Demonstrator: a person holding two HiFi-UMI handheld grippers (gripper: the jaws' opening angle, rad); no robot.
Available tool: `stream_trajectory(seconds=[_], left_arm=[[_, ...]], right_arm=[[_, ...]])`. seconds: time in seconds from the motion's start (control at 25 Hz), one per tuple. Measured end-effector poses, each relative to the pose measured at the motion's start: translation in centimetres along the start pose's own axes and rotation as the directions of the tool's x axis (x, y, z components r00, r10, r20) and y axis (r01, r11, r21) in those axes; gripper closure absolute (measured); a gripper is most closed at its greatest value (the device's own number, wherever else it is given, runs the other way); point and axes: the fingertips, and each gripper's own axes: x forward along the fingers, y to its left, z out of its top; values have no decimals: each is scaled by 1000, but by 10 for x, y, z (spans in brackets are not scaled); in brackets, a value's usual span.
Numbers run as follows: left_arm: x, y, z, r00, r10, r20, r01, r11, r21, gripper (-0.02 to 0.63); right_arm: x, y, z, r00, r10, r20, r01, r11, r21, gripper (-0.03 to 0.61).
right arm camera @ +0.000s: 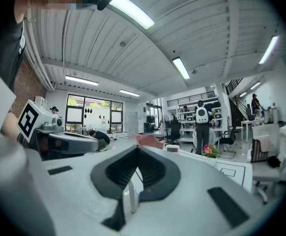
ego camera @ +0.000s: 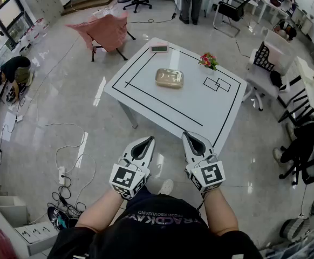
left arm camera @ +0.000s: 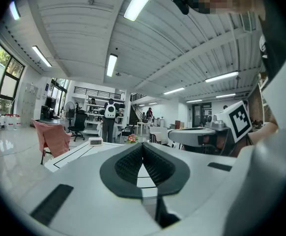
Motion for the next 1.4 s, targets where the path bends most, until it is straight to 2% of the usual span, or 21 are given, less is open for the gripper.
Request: stream_trajectory(seconds=[0.44, 0.52, 0.6, 0.68, 0.76, 1.08, 1.4], left_arm=[[11, 0, 0, 1000, 3, -2, -3, 1000, -13, 609], [14, 0, 0, 1000, -3, 3, 3, 1000, -20, 603], [18, -1, 0, 1000, -22, 6, 22, 999, -23, 548], [24, 0, 0, 999, -44, 5, 44, 999, -18, 450], [30, 4, -1, 998, -58, 1, 58, 998, -10, 396], [52, 53, 4, 993, -116, 2, 116, 993, -20, 379], [83, 123, 5, 980, -199, -24, 198, 979, -46, 379]], right_arm=[[1, -9, 5, 999, 6, 39, -7, 1000, 11, 578], [1, -12, 5, 998, 13, 54, -15, 999, 39, 577], [1, -16, 7, 997, 23, 80, -30, 995, 90, 516], [4, -21, 8, 995, 22, 102, -37, 988, 148, 439], [8, -27, 9, 993, 8, 114, -31, 980, 195, 412], [53, -49, 1, 992, -83, 95, 48, 946, 321, 405], [124, -60, -10, 985, -171, 38, 148, 929, 341, 405]])
